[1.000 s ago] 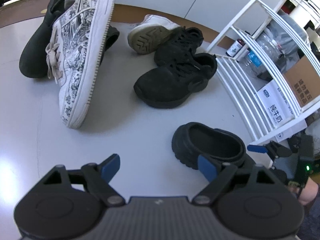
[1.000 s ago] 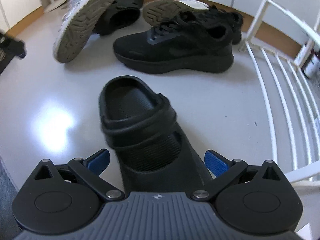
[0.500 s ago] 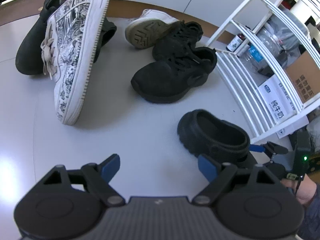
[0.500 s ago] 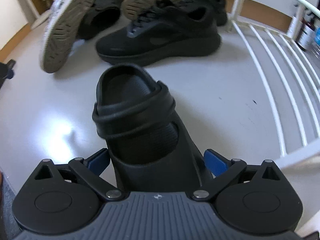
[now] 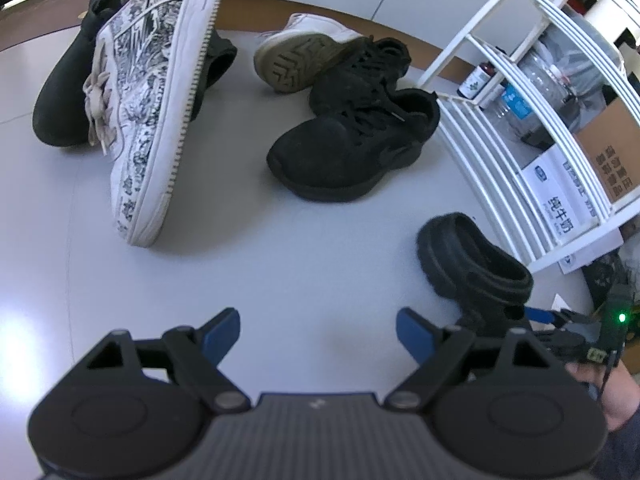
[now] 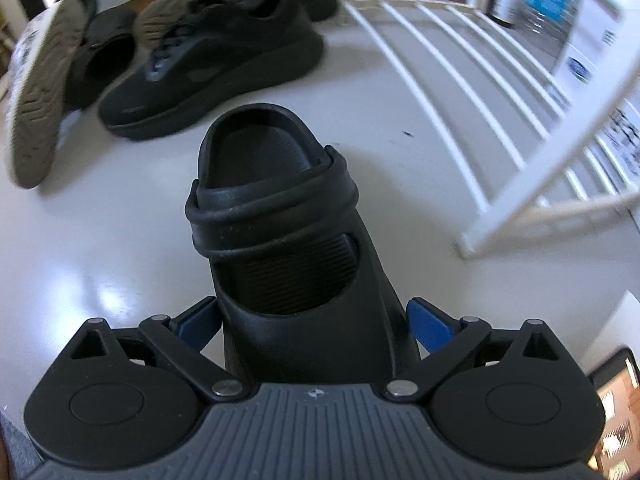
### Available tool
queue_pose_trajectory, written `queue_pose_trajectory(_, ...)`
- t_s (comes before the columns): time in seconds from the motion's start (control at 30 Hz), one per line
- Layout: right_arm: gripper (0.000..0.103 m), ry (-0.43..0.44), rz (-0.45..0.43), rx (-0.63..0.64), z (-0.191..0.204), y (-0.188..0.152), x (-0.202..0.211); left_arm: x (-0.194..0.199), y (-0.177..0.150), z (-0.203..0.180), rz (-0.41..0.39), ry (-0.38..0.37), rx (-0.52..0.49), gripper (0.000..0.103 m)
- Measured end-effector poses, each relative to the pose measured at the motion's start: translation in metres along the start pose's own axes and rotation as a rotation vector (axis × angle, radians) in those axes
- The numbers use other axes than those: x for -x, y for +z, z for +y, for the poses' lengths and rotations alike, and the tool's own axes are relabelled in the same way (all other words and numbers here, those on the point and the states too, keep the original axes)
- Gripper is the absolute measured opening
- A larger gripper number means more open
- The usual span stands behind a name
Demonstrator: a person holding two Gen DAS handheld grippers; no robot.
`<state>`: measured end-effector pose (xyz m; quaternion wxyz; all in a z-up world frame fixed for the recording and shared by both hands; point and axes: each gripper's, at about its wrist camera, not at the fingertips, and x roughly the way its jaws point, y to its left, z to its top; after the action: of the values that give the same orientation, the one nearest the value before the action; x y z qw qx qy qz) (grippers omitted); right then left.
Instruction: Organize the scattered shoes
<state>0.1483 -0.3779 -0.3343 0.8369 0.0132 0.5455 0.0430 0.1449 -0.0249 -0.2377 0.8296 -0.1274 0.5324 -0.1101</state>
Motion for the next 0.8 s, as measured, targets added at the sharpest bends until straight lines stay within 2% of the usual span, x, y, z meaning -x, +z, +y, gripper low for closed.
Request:
queue_pose_trajectory(0.27,0.1,-0.089,0.008,-0.124,-0.021,-0.012,0.007,0.001,0.0,0.001,-0.002,0.004,-0.001,0.087)
queue_pose_trajectory(0.47,0.1,-0.102,0.002,-0.108,-0.024,-0.015,0.009,-0.001,0.0,0.0,0.0,0.008,-0.002,0.087)
queue_pose_trajectory(0.8,0.099,-0.176,-0.004,-0.166,-0.036,-0.012,0.01,-0.004,0.003,-0.003,-0.005,0.016,-0.013,0.087)
